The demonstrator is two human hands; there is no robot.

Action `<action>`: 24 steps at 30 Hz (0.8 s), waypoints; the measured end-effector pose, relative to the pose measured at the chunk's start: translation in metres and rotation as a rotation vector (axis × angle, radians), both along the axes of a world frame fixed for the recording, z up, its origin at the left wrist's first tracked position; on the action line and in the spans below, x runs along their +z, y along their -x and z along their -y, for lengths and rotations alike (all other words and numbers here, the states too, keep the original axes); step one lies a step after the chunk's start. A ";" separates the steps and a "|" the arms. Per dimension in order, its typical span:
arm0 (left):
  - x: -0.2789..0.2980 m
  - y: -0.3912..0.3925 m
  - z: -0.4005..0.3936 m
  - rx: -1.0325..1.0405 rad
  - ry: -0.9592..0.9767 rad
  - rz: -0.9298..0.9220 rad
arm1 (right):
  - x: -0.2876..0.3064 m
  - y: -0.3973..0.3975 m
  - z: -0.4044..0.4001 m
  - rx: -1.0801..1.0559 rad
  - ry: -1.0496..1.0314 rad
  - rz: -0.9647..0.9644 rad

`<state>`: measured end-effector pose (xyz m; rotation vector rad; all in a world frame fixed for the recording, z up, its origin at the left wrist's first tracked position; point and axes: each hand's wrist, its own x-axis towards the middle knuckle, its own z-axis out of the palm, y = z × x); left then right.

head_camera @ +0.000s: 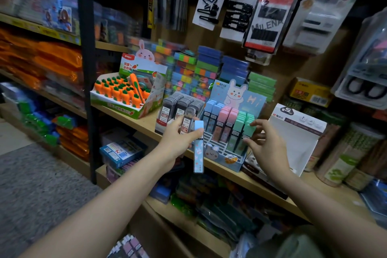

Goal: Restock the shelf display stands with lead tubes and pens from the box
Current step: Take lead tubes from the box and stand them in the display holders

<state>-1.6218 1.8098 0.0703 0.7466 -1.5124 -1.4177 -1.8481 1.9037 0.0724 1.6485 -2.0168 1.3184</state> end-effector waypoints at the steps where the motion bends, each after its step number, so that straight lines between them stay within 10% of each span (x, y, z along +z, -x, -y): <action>1: 0.000 -0.001 0.000 0.003 0.004 0.000 | -0.001 -0.001 0.000 -0.025 0.015 -0.026; 8: -0.003 -0.010 0.006 0.011 0.004 0.009 | 0.018 -0.020 -0.006 -0.070 0.053 -0.025; 15: -0.004 -0.020 0.014 -0.066 -0.033 -0.020 | 0.041 -0.096 0.025 0.485 -0.400 0.019; 24: -0.005 -0.035 0.026 0.023 -0.099 -0.001 | 0.062 -0.091 0.059 0.329 -0.259 -0.029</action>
